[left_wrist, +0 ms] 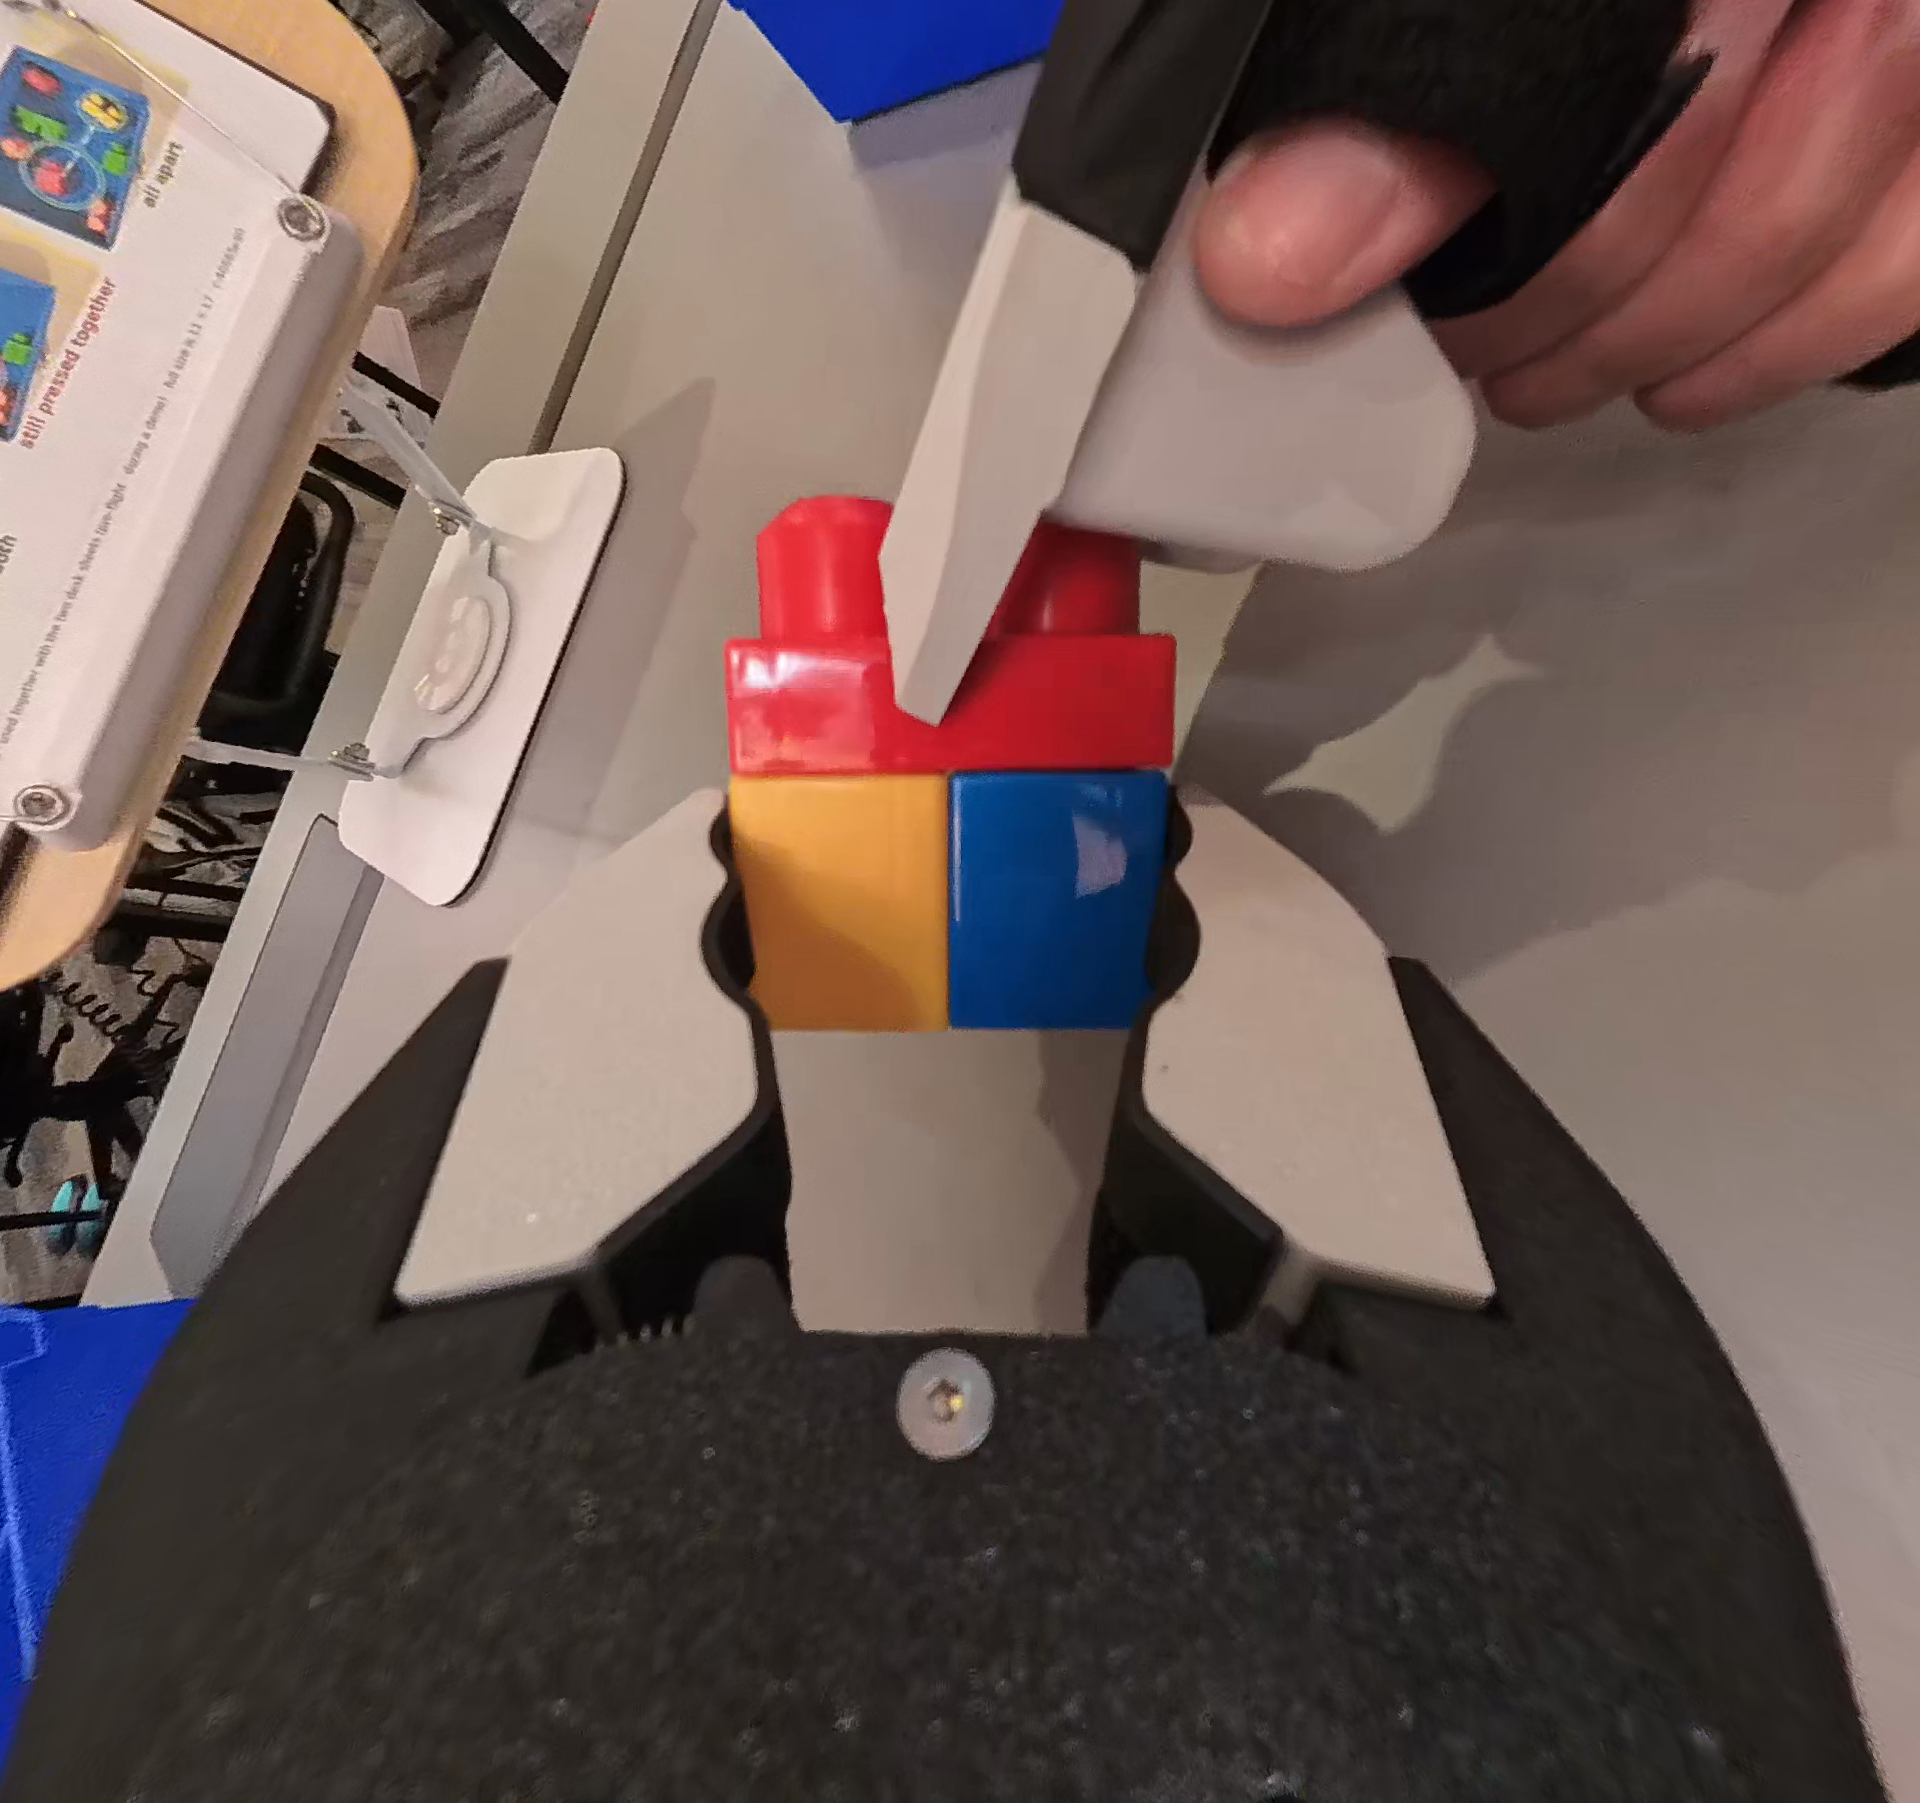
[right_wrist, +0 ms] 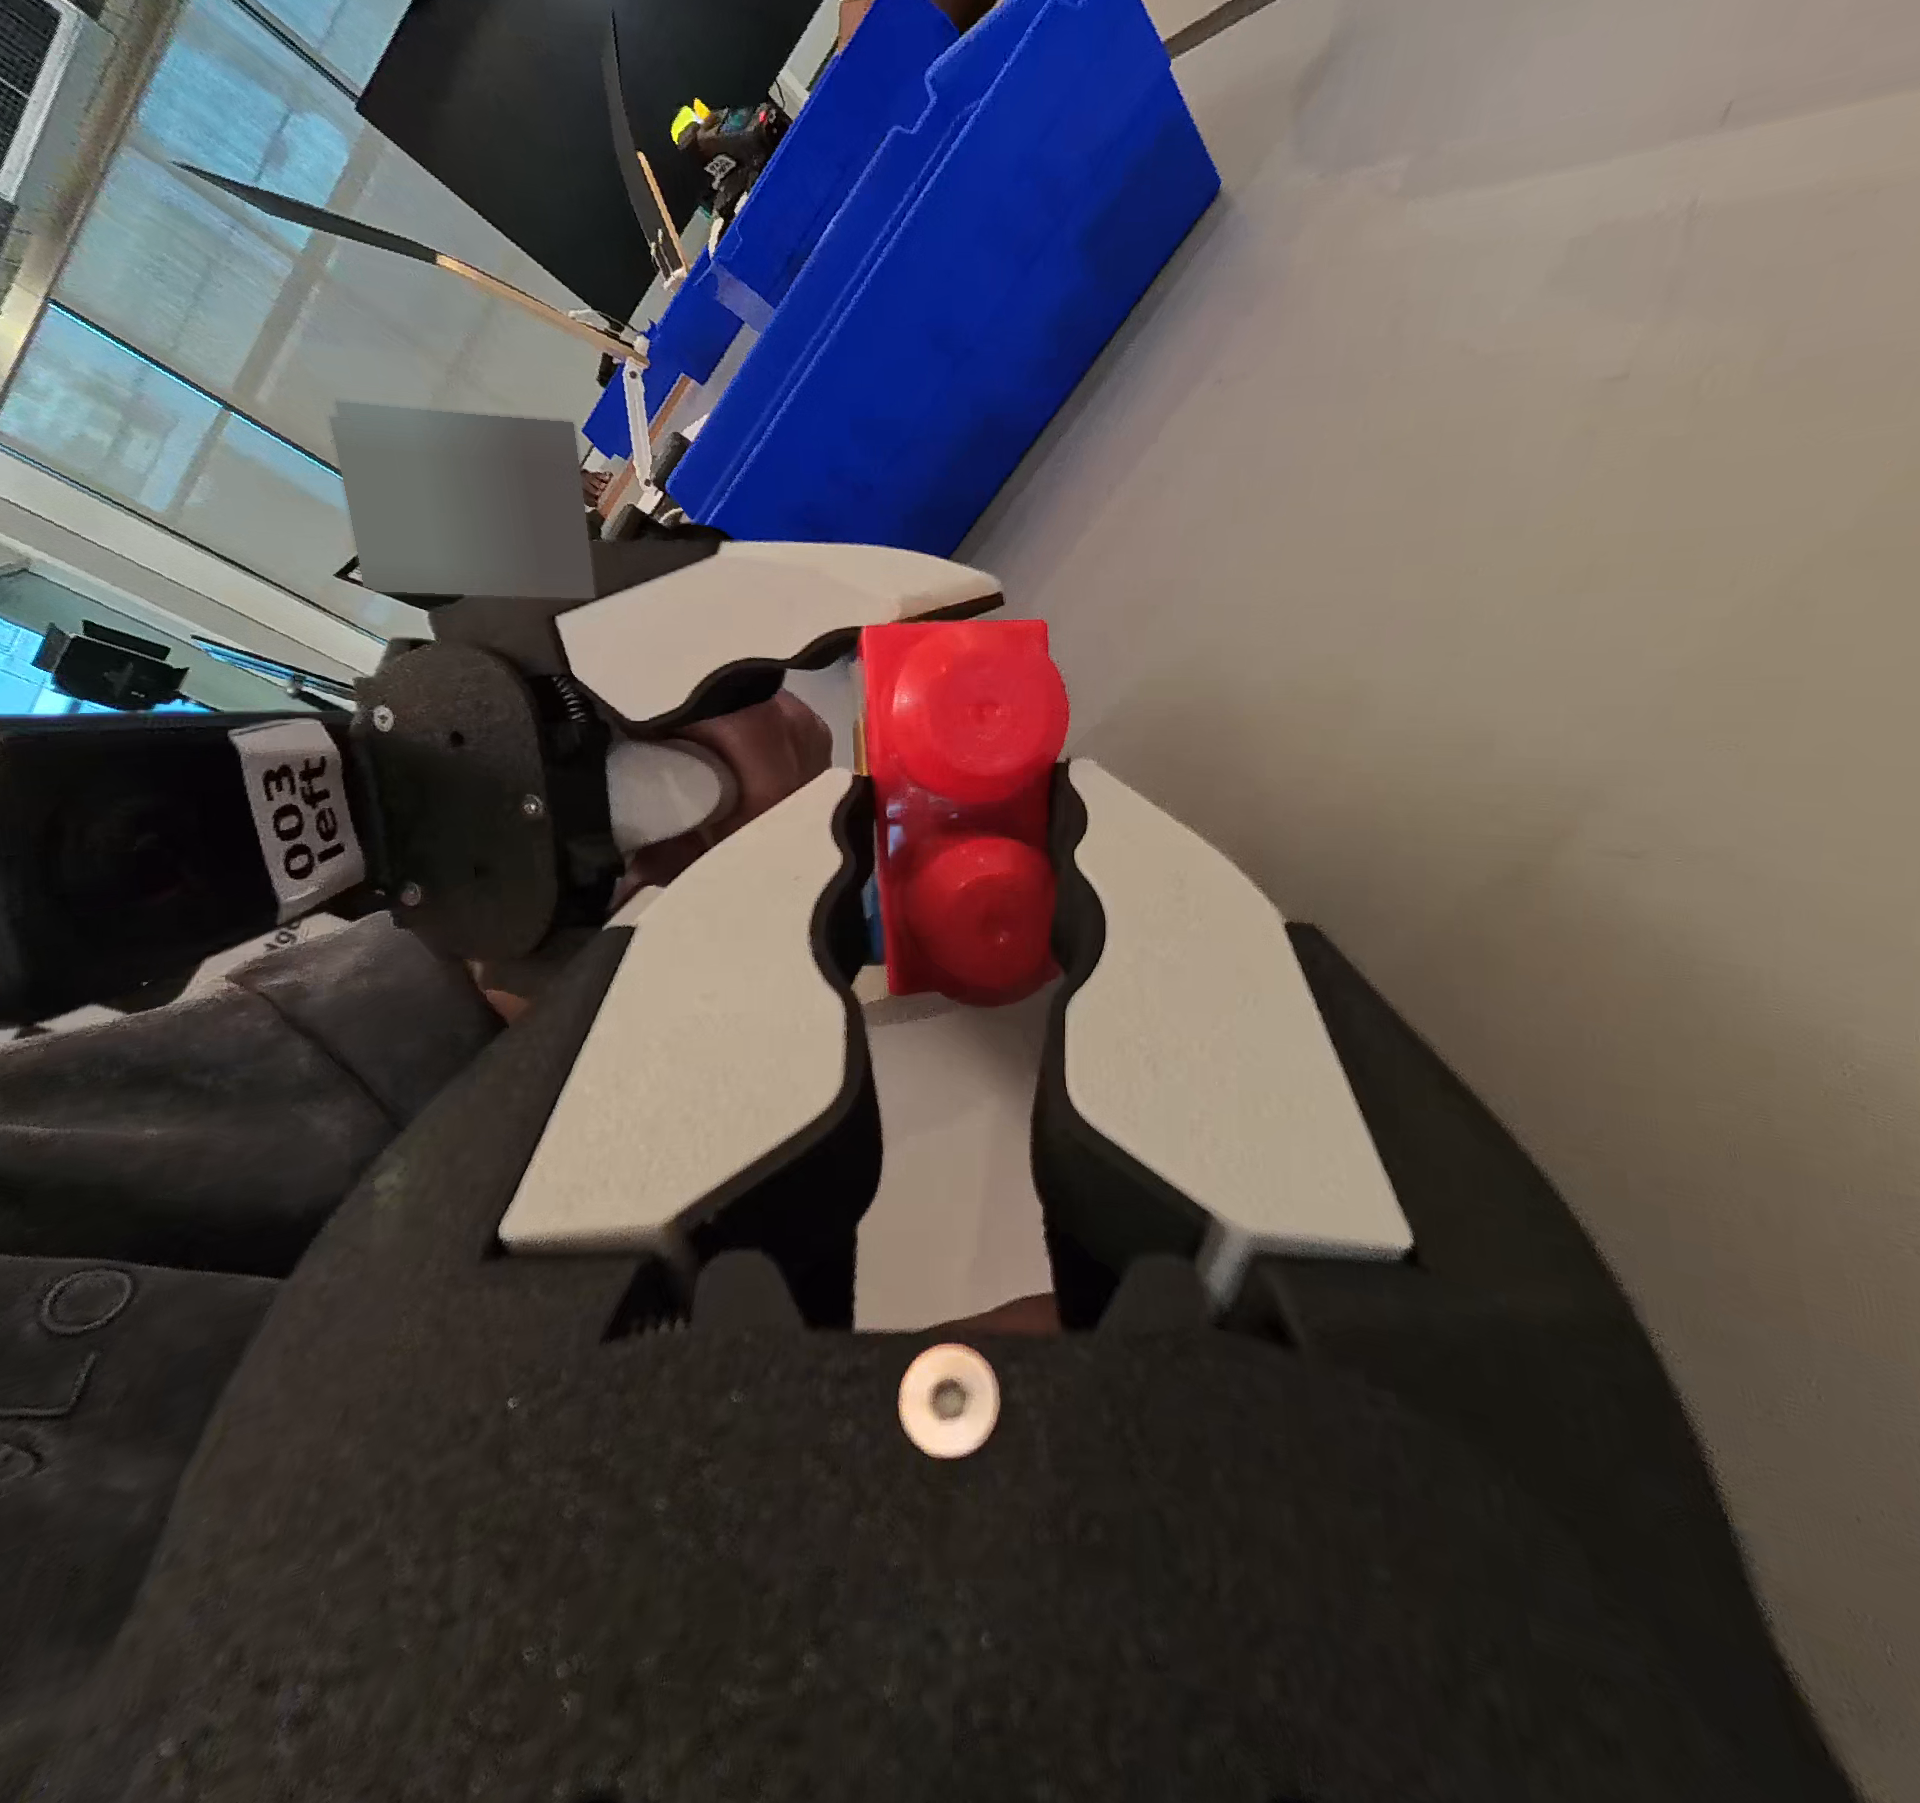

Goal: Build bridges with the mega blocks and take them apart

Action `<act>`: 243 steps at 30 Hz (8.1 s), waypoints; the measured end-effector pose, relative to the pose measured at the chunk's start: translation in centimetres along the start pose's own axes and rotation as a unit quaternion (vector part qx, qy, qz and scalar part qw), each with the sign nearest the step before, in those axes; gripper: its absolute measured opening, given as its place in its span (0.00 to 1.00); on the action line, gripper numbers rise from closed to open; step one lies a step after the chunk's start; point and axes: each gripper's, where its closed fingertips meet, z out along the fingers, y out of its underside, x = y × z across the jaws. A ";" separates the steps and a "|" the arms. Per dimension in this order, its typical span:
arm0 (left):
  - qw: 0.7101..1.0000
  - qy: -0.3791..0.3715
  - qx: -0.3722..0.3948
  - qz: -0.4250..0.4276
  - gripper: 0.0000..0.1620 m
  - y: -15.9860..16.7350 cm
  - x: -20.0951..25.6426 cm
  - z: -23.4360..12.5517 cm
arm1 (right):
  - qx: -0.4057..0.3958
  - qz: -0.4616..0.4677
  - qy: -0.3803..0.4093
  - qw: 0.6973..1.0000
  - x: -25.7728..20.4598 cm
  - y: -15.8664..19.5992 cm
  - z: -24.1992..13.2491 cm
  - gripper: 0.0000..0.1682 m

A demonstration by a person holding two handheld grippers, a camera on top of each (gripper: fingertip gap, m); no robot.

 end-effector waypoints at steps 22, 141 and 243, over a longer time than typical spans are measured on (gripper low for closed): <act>1.000 -0.008 0.030 -0.001 0.46 -1.8 -0.6 -0.4 | 0.025 0.013 -0.050 0.998 -0.5 -1.0 -0.8 0.19; 0.933 0.093 -0.249 -0.242 0.23 7.1 -5.4 -1.6 | 0.021 -0.143 0.065 0.987 -1.0 1.0 -7.4 0.28; 0.830 -0.072 -0.123 -0.539 0.50 5.8 2.0 0.0 | -0.030 -0.136 0.045 0.989 -0.7 3.6 -6.9 0.25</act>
